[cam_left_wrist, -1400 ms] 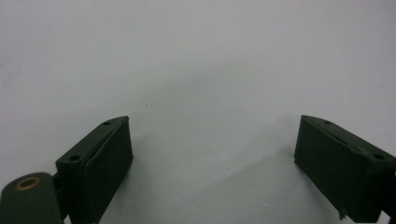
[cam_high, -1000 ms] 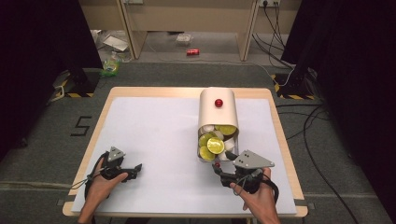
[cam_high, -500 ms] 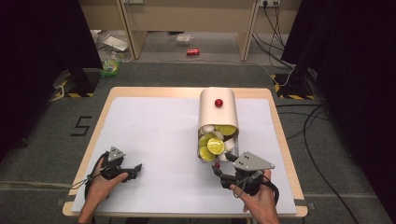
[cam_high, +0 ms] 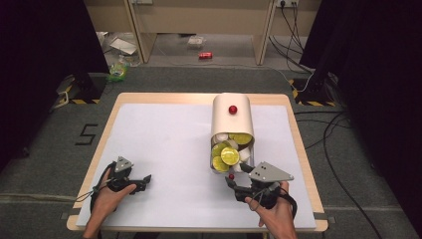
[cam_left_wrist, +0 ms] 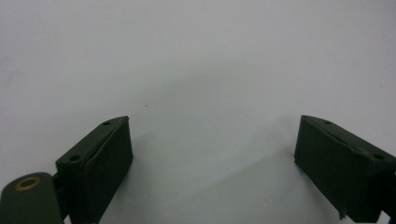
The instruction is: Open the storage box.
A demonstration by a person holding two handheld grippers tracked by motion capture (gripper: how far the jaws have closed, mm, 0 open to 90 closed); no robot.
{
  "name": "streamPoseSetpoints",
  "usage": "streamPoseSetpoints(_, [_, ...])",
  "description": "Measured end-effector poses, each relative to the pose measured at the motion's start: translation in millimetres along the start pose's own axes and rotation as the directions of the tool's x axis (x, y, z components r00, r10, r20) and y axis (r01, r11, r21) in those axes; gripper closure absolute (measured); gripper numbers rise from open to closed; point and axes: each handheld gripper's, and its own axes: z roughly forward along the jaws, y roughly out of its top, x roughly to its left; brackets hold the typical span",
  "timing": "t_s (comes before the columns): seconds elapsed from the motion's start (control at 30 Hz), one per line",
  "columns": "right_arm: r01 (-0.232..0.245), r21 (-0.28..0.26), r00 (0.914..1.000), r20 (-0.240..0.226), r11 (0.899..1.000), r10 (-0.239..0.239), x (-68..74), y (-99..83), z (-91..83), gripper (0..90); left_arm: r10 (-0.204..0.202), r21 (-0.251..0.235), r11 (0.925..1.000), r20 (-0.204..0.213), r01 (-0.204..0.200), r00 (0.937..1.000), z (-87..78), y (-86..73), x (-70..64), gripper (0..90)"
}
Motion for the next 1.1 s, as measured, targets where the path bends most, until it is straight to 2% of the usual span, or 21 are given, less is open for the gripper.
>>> streamPoseSetpoints(0.47, [-0.03,-0.062,0.9983,0.048,0.998,0.033,-2.7,3.1,-1.4,30.8,0.001,0.001,1.0,-0.001,-0.001,1.0,0.0,0.1,-0.1,10.5])
streamPoseSetpoints(1.1, [-0.047,-0.087,0.9941,0.094,0.995,0.055,-10.8,11.2,9.3,25.7,0.001,0.002,1.0,-0.001,-0.001,1.0,0.1,0.1,-0.1,10.4])
